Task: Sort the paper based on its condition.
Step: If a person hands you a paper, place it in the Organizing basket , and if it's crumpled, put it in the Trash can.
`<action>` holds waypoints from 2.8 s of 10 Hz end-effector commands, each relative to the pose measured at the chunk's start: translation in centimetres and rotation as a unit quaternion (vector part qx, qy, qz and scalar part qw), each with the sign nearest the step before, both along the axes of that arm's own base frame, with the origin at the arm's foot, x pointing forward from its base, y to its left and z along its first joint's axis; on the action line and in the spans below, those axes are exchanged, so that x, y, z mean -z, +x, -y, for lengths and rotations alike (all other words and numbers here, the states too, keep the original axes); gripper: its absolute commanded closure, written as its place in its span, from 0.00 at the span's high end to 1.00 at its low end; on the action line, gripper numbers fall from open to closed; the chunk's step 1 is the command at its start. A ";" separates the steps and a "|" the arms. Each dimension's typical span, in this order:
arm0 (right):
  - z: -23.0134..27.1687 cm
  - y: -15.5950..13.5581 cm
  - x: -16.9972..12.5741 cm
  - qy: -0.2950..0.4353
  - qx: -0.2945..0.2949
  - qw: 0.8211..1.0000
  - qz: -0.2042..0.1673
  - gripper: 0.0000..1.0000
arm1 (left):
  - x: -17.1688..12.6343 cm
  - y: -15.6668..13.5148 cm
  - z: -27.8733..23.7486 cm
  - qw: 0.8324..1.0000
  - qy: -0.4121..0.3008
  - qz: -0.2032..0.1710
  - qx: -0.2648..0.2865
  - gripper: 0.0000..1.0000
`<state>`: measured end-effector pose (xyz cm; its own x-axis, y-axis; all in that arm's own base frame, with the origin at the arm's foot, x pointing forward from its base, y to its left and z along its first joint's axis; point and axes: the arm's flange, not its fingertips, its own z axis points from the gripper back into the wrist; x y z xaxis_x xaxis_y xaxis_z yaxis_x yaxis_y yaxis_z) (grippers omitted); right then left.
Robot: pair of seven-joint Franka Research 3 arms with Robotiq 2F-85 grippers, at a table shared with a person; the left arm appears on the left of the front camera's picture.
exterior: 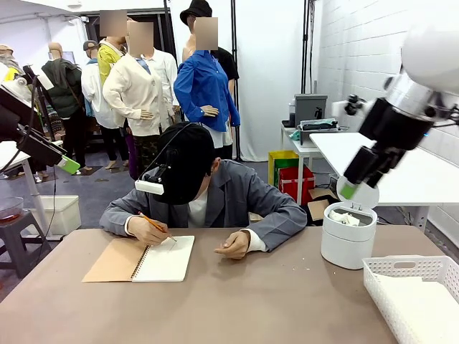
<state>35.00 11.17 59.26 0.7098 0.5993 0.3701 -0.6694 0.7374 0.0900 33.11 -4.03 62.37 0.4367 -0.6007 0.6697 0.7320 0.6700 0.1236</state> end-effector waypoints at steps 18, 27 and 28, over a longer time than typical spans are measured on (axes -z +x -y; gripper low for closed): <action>-13.2 3.0 -3.7 0.116 -0.162 0.977 0.080 1.00 | 0.0 0.1 -0.1 1.000 -0.002 0.002 -0.001 1.00; -14.8 5.1 -4.3 0.117 -0.167 0.974 0.095 1.00 | 0.0 0.1 -0.1 1.000 -0.002 0.002 -0.001 1.00; -14.8 5.1 -4.3 0.117 -0.167 0.974 0.095 1.00 | 0.0 0.1 -0.1 1.000 -0.002 0.002 -0.001 1.00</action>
